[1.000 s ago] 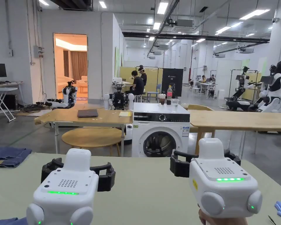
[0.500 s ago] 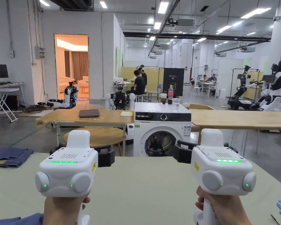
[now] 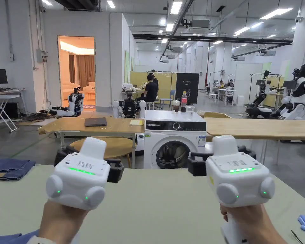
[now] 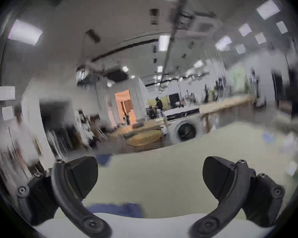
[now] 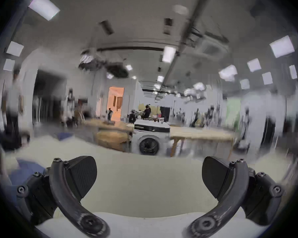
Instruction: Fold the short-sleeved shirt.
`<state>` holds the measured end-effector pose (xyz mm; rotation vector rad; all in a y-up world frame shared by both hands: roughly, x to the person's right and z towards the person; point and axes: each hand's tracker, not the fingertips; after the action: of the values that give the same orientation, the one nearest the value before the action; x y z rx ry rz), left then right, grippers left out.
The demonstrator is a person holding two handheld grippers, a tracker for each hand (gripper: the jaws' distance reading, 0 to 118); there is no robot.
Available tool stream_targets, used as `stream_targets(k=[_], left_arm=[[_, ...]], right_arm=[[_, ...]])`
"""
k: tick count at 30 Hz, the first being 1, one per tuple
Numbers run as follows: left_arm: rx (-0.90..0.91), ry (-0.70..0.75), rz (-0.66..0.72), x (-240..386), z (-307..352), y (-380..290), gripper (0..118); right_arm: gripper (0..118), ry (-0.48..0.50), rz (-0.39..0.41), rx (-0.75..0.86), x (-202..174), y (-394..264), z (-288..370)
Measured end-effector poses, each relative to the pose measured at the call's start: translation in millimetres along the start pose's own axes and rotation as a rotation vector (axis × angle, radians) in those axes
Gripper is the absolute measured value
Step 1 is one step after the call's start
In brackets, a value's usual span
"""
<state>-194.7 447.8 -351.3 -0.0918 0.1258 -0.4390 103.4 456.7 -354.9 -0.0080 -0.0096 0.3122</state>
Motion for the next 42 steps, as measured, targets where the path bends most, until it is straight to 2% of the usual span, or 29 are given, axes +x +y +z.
stream_targets(k=[1, 2, 3, 4, 5, 9, 10, 11, 12, 13, 14, 15, 16, 18, 19, 21, 22, 23, 27, 28, 31, 35, 36, 37, 38, 39, 40, 41, 42], left_arm=[[-0.021, 0.020, -0.153, 5.8, -3.1, 0.6, 118], [-0.011, 0.038, -0.325, 13.7, -4.8, -0.9, 118], [0.008, 0.048, -0.511, 22.0, -5.8, -4.0, 118], [0.012, 0.057, -0.637, 28.1, -6.3, -7.3, 118], [0.023, 0.074, -0.831, 37.9, -6.9, -14.2, 118], [0.090, 0.090, -1.361, 58.3, -4.1, -51.6, 118], [0.102, 0.102, -1.422, 60.0, -4.1, -58.8, 118], [0.117, 0.097, -1.465, 58.1, -2.9, -68.3, 118], [0.123, 0.092, -1.428, 56.2, -1.7, -71.3, 118], [0.094, 0.072, -1.278, 53.9, -0.2, -66.9, 118], [0.030, 0.020, -1.045, 49.2, 0.9, -56.1, 118], [-0.049, -0.052, -0.729, 34.6, -0.3, -41.8, 118], [-0.083, -0.092, -0.531, 24.9, -1.4, -33.4, 118], [-0.107, -0.143, 0.021, -6.5, -2.9, -21.7, 118], [-0.089, -0.161, 0.210, -20.0, -4.3, -21.0, 118], [-0.033, -0.183, 0.545, -38.2, 0.5, -27.4, 118], [-0.012, -0.181, 0.626, -42.1, 2.5, -29.7, 118], [-0.002, -0.172, 0.628, -38.5, 7.7, -31.2, 118], [0.071, -0.057, 0.464, -17.1, 18.5, -24.4, 118], [0.077, -0.063, 0.435, -14.7, 19.6, -22.3, 118], [0.077, -0.064, 0.367, -6.1, 20.7, -14.5, 118], [0.043, -0.072, 0.358, -2.0, 16.4, -10.0, 117], [0.034, -0.096, 0.371, -2.5, 15.6, -10.5, 111], [0.025, -0.104, 0.383, -2.5, 16.3, -11.0, 101], [0.023, -0.112, 0.386, -2.4, 16.8, -11.4, 93], [0.027, -0.118, 0.376, -0.9, 20.3, -11.9, 93], [0.031, -0.116, 0.351, 1.9, 21.4, -12.2, 67], [0.017, -0.089, 0.302, 5.5, 20.3, -12.3, 0], [0.066, -0.070, 0.322, 6.5, 21.8, -13.1, 0]], right_arm=[[118, -0.003, 0.148, 0.001, -10.2, -0.9, -0.1], [118, 0.006, 0.331, -0.001, -21.8, -5.4, -1.3], [118, 0.028, 0.550, 0.002, -34.9, -14.8, -1.8], [118, 0.048, 0.699, 0.008, -42.9, -22.9, -1.3], [118, 0.047, 0.948, 0.030, -55.9, -41.5, -0.1], [118, 0.074, 1.653, 0.111, -72.7, -105.0, 5.2], [118, 0.058, 1.703, 0.123, -71.9, -112.1, 4.1], [118, 0.049, 1.696, 0.106, -70.8, -115.3, 2.4], [118, 0.046, 1.606, 0.071, -70.5, -111.1, 1.6], [118, 0.035, 1.408, 0.019, -64.6, -101.9, 1.1], [118, 0.045, 1.167, -0.031, -60.4, -87.2, 1.4], [118, 0.065, 0.860, -0.111, -52.8, -67.2, -0.2], [118, 0.077, 0.677, -0.157, -45.9, -55.6, -2.0], [118, 0.132, 0.176, -0.216, -19.5, -31.5, -5.3], [118, 0.157, -0.004, -0.200, -8.5, -28.7, -3.3], [118, 0.175, -0.265, -0.143, 5.0, -30.5, 4.8], [118, 0.164, -0.303, -0.132, 6.0, -33.3, 7.8], [118, 0.139, -0.345, -0.129, 6.0, -36.2, 11.5], [118, 0.018, -0.464, -0.091, 4.3, -40.3, 15.7], [118, 0.029, -0.478, -0.090, 6.9, -39.2, 15.4], [118, 0.058, -0.458, -0.083, 5.9, -32.1, 14.5], [118, 0.027, -0.340, -0.071, -2.3, -22.7, 14.6], [118, 0.014, -0.324, -0.069, -3.6, -21.6, 15.2], [110, 0.018, -0.319, -0.073, -3.8, -21.3, 16.6], [110, 0.024, -0.308, -0.079, -3.6, -20.8, 18.0], [104, 0.031, -0.299, -0.081, -3.8, -20.5, 19.4], [86, 0.034, -0.293, -0.076, -4.5, -21.2, 20.9], [21, 0.018, -0.276, -0.084, -3.5, -22.3, 20.8], [0, -0.014, -0.263, -0.095, -5.1, -26.2, 23.0]])
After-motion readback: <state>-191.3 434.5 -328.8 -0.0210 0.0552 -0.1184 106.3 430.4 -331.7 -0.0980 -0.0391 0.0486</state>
